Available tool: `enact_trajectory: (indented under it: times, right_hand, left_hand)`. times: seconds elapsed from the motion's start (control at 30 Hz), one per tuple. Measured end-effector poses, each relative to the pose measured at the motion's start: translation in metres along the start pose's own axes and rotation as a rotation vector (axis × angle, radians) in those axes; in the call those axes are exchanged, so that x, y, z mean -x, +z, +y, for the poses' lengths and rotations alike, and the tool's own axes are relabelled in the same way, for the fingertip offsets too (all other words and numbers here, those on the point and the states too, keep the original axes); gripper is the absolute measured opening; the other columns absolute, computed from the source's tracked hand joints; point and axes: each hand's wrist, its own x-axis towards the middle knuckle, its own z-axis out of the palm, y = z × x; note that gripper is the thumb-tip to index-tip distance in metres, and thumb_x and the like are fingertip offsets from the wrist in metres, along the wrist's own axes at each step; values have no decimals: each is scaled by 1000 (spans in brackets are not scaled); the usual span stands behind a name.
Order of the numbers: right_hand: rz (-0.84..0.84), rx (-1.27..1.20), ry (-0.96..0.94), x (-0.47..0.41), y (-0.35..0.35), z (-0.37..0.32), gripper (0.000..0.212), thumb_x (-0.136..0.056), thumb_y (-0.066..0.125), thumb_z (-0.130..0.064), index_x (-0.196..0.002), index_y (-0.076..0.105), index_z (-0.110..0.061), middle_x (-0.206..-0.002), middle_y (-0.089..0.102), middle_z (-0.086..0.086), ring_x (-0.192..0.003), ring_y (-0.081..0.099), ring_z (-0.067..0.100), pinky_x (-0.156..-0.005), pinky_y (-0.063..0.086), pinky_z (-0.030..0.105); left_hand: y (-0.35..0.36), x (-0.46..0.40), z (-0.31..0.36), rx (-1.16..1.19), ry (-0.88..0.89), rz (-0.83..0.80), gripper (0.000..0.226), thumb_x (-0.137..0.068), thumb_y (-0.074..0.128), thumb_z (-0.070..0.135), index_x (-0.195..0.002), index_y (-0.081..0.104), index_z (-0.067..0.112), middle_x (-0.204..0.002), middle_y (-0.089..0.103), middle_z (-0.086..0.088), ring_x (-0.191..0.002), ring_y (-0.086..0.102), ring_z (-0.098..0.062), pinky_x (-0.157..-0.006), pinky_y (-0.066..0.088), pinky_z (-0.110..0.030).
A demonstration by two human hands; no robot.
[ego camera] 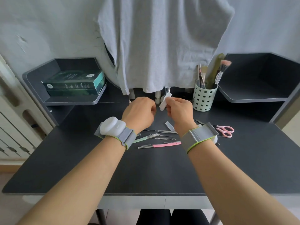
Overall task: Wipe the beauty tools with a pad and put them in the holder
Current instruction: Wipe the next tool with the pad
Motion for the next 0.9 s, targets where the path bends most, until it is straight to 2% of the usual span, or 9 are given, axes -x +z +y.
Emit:
enact_trajectory:
  times: [0.1,0.27,0.4,0.5,0.63,0.9]
  right_hand:
    - [7,-2,0,2,-3,1,19,-87,66,-21,-69,72,-16,-62,60,-2,-67,50,18,-69,43,36]
    - [3,-3,-5,4,-7,2,19,-90,66,-20,-72,72,-18,-66,62,0,-68,51,18,-69,44,35]
    - [3,-5,0,5,-7,3,17,-91,66,-21,-75,72,-19,-70,64,-1,-70,53,17,-71,45,34]
    - [6,6,0,5,-6,5,20,-90,66,-20,-71,70,-18,-68,62,0,-68,51,17,-70,44,35]
    - [7,11,8,6,-5,6,21,-90,66,-20,-70,70,-18,-65,60,0,-66,50,18,-69,44,35]
    - [-5,20,28,7,-3,6,20,-92,65,-20,-73,70,-19,-65,59,0,-64,49,17,-64,43,33]
  left_hand:
    - [8,4,-3,-4,13,-102,22,-87,58,6,-85,76,18,-83,65,0,-86,62,-28,-70,52,-38]
    - [19,8,-13,23,-17,-189,19,-86,62,9,-87,79,18,-87,74,-2,-86,65,-29,-78,57,-43]
    - [24,9,-15,46,-37,-214,17,-88,64,13,-89,79,20,-92,74,0,-91,65,-26,-82,56,-39]
    - [28,8,-15,56,-49,-234,17,-88,64,12,-89,79,20,-92,74,1,-91,65,-24,-82,56,-36]
    - [33,8,-15,53,-75,-244,18,-88,63,13,-89,78,23,-96,74,0,-93,66,-25,-84,57,-39]
    - [38,11,-15,-4,-91,-241,23,-87,54,13,-84,76,21,-91,73,-4,-88,66,-31,-74,58,-38]
